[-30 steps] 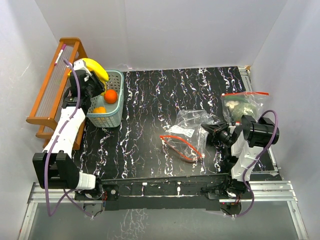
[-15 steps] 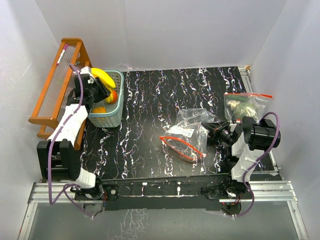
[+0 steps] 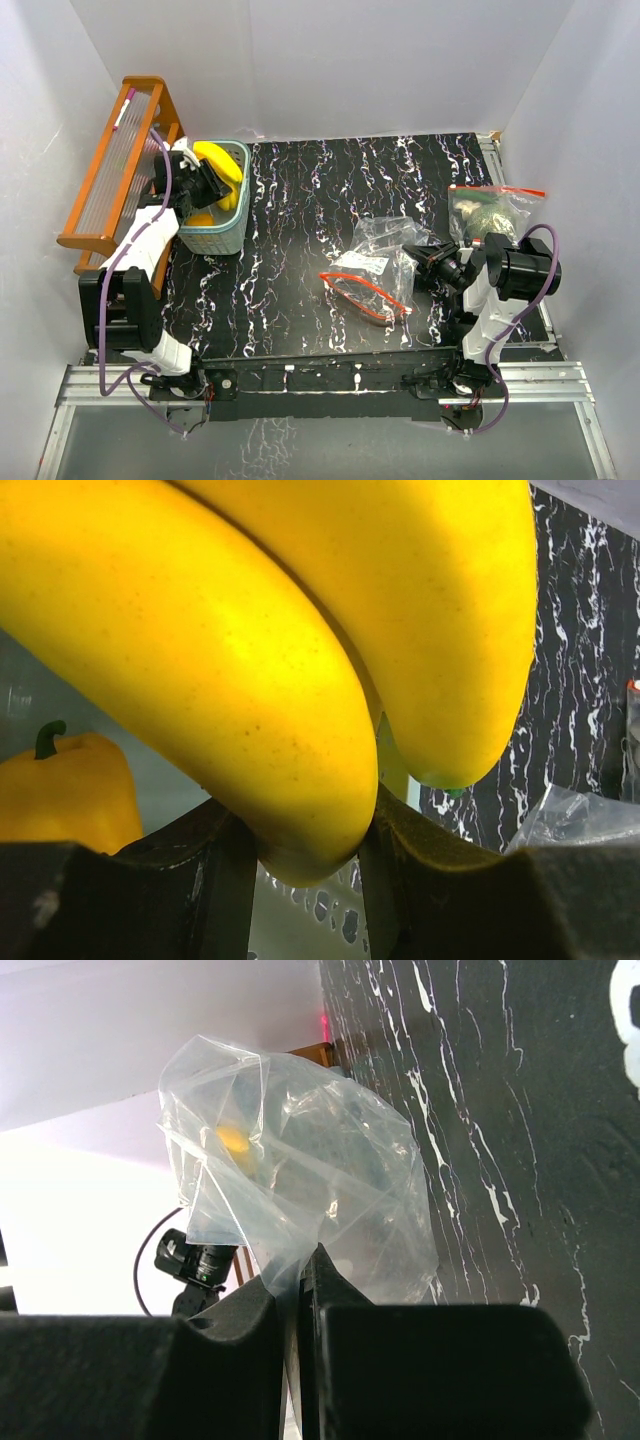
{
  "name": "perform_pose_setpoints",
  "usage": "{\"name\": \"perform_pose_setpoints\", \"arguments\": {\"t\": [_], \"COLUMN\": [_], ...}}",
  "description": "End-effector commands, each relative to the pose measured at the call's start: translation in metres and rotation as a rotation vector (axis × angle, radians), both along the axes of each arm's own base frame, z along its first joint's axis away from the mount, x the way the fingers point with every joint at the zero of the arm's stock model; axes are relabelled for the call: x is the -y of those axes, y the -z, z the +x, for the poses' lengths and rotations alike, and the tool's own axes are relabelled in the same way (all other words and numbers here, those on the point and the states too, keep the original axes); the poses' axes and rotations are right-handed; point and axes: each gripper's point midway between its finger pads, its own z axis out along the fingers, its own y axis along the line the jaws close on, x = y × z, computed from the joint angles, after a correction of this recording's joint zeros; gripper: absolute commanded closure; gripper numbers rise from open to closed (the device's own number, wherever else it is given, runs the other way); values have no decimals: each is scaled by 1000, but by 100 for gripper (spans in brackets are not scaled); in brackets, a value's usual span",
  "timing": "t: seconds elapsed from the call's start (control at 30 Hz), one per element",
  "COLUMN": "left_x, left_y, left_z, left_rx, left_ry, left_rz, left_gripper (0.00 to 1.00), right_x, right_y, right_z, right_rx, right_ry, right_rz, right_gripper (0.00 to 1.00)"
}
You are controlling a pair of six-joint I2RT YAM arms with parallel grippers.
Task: Open the zip-top bag and remove the fake food
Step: Place the fake vegetable in the bin.
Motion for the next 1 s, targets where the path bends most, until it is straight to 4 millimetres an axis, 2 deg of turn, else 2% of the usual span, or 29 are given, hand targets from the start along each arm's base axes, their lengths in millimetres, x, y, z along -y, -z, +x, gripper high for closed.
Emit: {"name": "perform_pose_setpoints", "arguments": {"t": [0.0,0.07,0.1,0.3,0.47,0.53,0.6,0.63,0.7,0.77,0.87,0.97], "left_x": [15,16,16,9,14,17,22,27,35,48,76,94], "left_y": [-23,-26,-28,-49,-63,-75,-96,-115,-137,-149,-150,-138], "left_z": [2,2,1,-1,-6,-9,-16,-23,-34,-44,-59,-67], "left_rx": [84,88,91,140,164,203,281,348,434,472,489,469], "left_ry": [82,96,100,92,114,121,140,148,155,182,265,300], "left_rz": [-53,-47,-43,16,33,33,40,46,45,21,-19,-5], "left_gripper": [67,51,48,46,44,43,43,43,43,43,43,43], "right_x": [1,1,1,-1,-8,-15,-21,-23,-25,-28,-37,-51], "right_y": [-60,-59,-59,-56,-60,-68,-76,-82,-97,-109,-118,-127], "right_z": [3,4,4,5,5,7,12,18,34,53,92,131], "right_rx": [385,388,388,386,402,430,463,492,553,590,593,601], "right_ry": [-6,-9,-9,-20,-37,-55,-72,-78,-82,-82,-93,-100], "right_rz": [-101,-103,-105,-107,-104,-104,-120,-137,-180,-225,-281,-296], "right_gripper": [93,92,92,92,92,92,92,92,92,92,93,92]}}
